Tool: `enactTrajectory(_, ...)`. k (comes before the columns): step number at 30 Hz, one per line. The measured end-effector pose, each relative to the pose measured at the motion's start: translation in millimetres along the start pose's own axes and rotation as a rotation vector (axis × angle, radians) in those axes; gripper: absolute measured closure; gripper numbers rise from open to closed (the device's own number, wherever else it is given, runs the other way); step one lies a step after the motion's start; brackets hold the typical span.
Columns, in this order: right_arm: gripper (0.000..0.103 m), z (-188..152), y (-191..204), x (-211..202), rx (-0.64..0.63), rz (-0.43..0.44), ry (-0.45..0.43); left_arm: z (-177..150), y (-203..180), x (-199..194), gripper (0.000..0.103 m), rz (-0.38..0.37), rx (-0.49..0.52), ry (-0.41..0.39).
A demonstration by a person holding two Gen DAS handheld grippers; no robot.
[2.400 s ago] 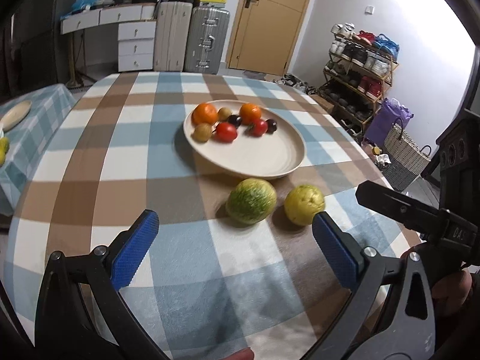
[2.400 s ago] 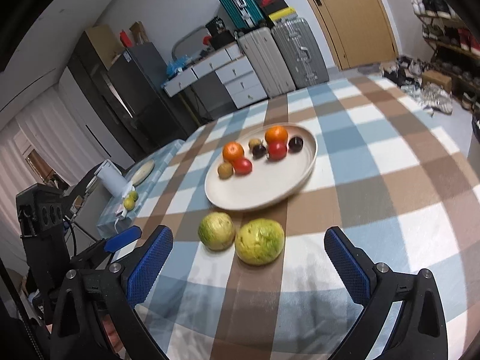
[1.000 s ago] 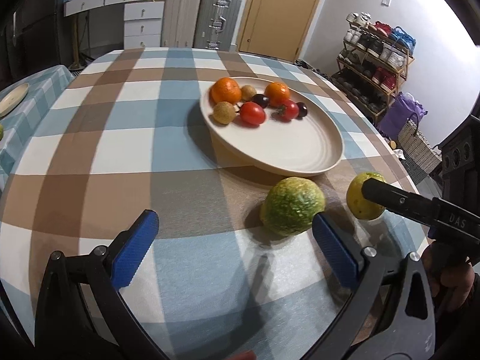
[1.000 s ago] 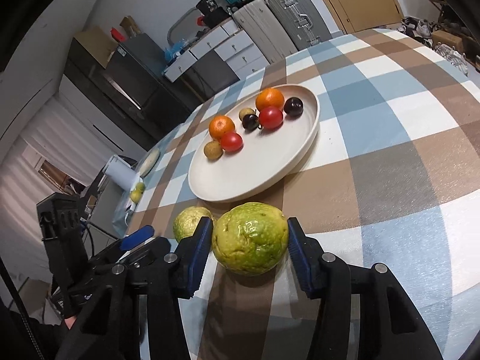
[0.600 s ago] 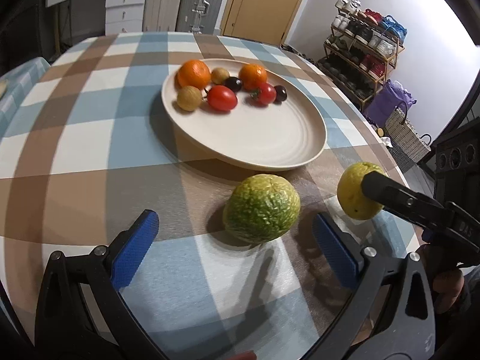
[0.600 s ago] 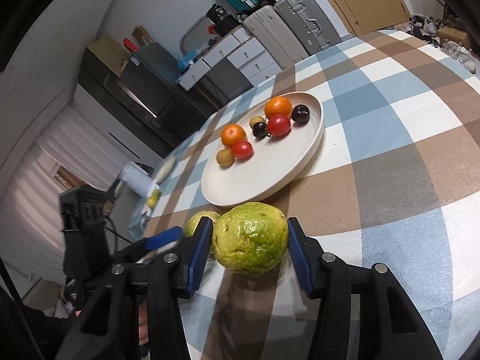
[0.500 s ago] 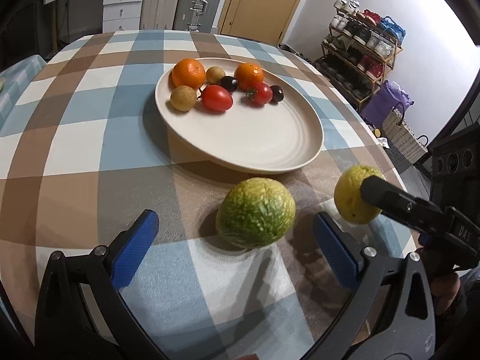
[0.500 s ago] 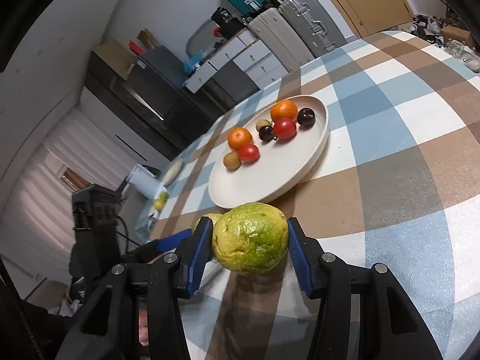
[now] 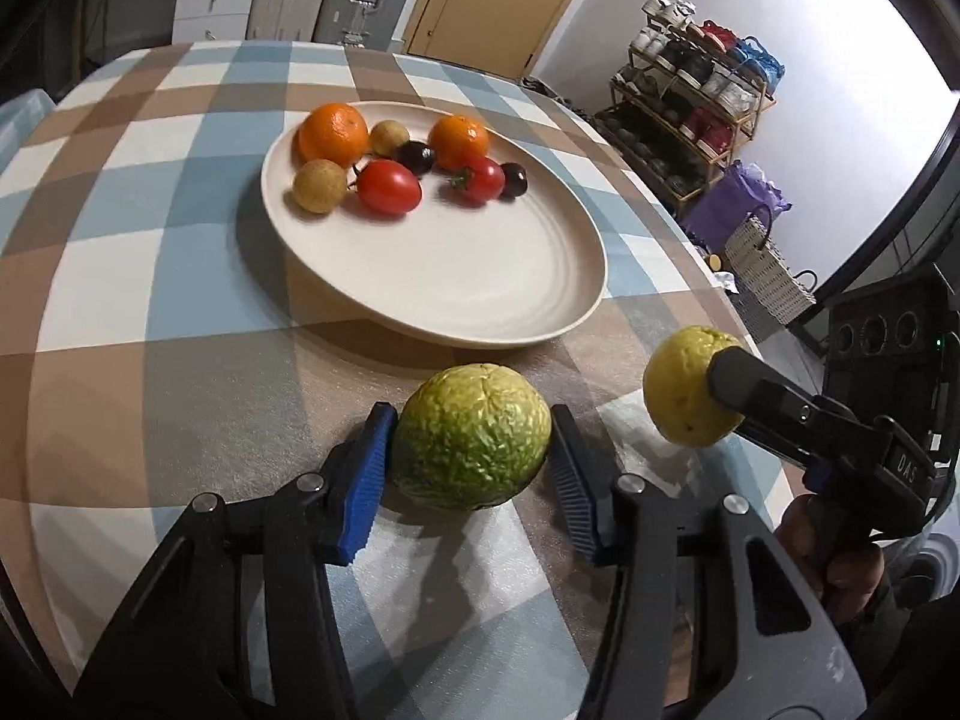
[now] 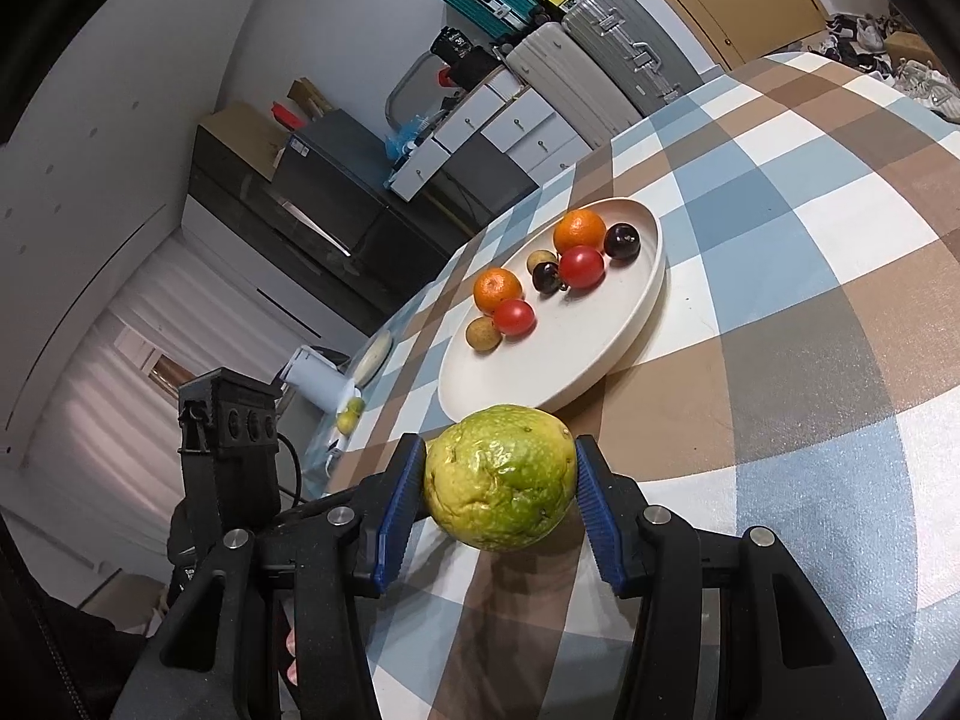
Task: Organize fruits
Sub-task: 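Close the left tool on the green bumpy fruit while the right tool holds the guava, then lower both green fruits onto the cream plate and open both tools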
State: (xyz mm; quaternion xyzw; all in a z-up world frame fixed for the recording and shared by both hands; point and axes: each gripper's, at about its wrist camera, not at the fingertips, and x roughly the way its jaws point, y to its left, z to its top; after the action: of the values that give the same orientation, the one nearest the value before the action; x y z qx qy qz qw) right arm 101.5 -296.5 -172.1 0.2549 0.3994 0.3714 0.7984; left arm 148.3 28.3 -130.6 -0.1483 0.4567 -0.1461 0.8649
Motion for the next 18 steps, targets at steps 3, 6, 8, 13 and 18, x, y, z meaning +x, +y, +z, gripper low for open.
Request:
enactTrajectory(3, 0.052, -0.8, 0.8, -1.0, -0.001, -0.003, 0.001, 1.3, -4.2, -7.0, 0.055, -0.013, 0.011, -0.018)
enactTrajectory(6, 0.052, -0.2, 0.4, -0.5, -0.007, -0.006, 0.003, 3.2, -5.9, -14.8, 0.055, -0.019, 0.020, -0.032)
enactTrajectory(8, 0.052, 0.0, 0.0, -0.7, -0.007, -0.010, 0.003, 6.5, -5.9, -21.9, 0.055, -0.020, 0.027, -0.046)
enactTrajectory(13, 0.052, 2.3, 1.0, 0.0, -0.006, -0.033, 0.010, 19.8, 2.3, -39.4, 0.055, -0.008, 0.026, -0.084)
enactTrajectory(18, 0.052, 16.7, 7.2, 2.1, -0.010, -0.044, 0.009, 36.0, 6.4, -40.7, 0.055, -0.002, 0.033, -0.098)
